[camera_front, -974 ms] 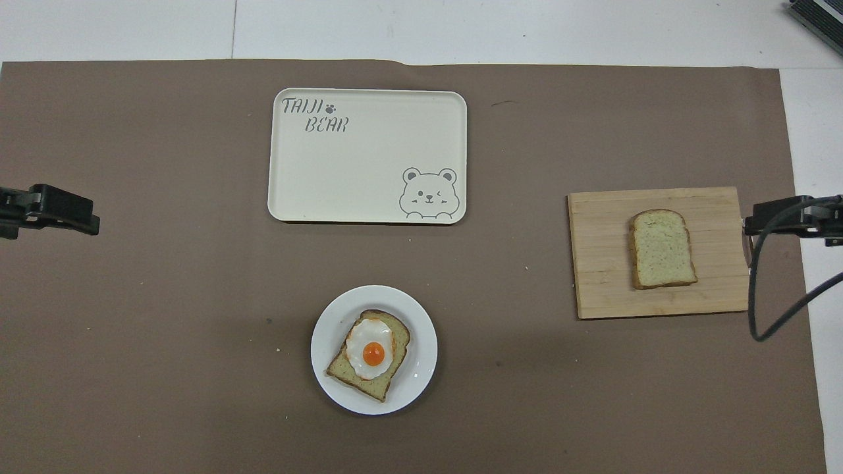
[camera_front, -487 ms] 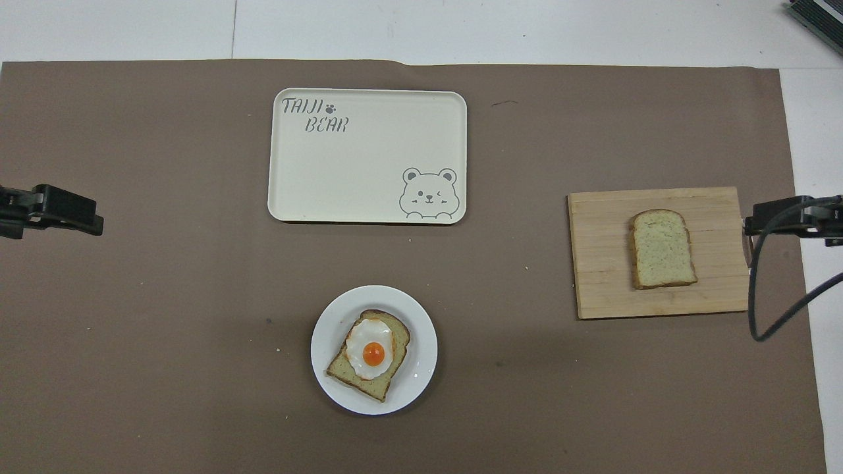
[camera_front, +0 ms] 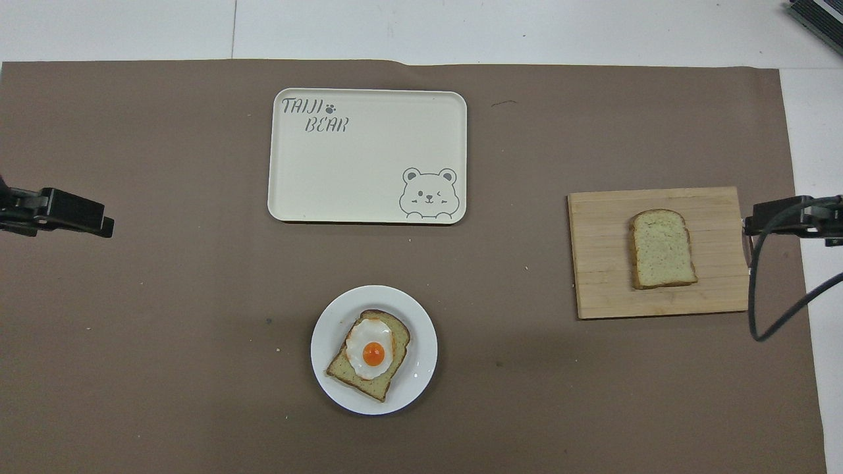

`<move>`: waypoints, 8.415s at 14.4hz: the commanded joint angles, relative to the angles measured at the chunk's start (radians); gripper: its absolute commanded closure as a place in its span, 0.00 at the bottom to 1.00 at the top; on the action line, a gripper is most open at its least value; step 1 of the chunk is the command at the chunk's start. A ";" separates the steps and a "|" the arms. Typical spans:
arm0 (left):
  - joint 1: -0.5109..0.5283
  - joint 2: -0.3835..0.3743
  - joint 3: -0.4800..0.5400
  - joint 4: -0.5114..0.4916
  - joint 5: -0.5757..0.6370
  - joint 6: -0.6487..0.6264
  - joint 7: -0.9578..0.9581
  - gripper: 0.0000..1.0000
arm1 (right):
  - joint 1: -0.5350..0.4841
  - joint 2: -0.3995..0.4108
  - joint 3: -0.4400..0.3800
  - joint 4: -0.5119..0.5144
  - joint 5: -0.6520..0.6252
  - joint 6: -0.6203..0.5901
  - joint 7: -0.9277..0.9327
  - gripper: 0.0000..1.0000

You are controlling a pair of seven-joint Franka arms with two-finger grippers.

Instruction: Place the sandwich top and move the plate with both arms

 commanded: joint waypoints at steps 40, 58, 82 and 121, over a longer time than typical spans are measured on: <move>0.005 -0.016 0.009 -0.010 0.041 -0.016 0.023 0.00 | -0.211 0.320 0.007 -0.411 0.218 0.672 -0.679 0.00; 0.005 -0.017 0.009 -0.008 0.041 -0.016 0.021 0.00 | -0.202 0.340 0.007 -0.396 0.240 0.643 -0.567 1.00; 0.005 -0.017 0.009 -0.008 0.041 -0.016 0.021 0.00 | 0.087 0.280 0.049 -0.194 0.540 0.276 -0.206 1.00; 0.005 -0.017 0.009 -0.008 0.041 -0.016 0.023 0.00 | 0.641 0.267 0.049 -0.462 0.663 0.675 0.138 1.00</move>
